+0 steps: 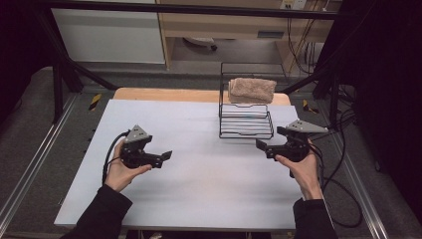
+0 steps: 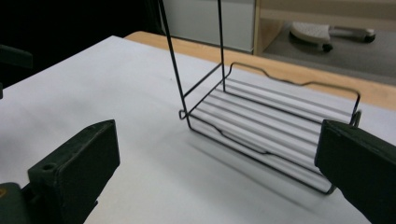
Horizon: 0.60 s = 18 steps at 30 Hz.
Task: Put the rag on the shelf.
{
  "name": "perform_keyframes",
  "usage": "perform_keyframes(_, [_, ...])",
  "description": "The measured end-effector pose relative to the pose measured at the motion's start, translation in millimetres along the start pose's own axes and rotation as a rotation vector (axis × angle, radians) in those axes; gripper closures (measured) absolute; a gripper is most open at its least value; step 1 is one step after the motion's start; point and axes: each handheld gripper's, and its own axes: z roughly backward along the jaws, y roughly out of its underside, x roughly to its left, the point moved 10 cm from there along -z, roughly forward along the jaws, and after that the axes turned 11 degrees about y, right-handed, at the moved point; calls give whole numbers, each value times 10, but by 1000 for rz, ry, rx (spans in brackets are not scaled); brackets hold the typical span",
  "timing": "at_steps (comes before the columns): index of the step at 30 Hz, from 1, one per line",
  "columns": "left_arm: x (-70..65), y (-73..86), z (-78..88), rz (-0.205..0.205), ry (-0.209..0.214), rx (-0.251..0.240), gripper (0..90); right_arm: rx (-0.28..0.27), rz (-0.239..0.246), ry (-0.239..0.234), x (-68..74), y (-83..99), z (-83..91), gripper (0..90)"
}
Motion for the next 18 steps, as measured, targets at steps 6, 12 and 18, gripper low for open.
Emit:
perform_keyframes(6, [58,270,102,24,-9,-1,54,24,-29,-25,24,303,-13,6])
perform_keyframes(12, [99,486,178,40,-6,-6,59,66,-35,-58,34,625,-13,6])
perform_keyframes(18, [114,652,233,41,4,2,60,96,-20,-78,23,890,35,5])
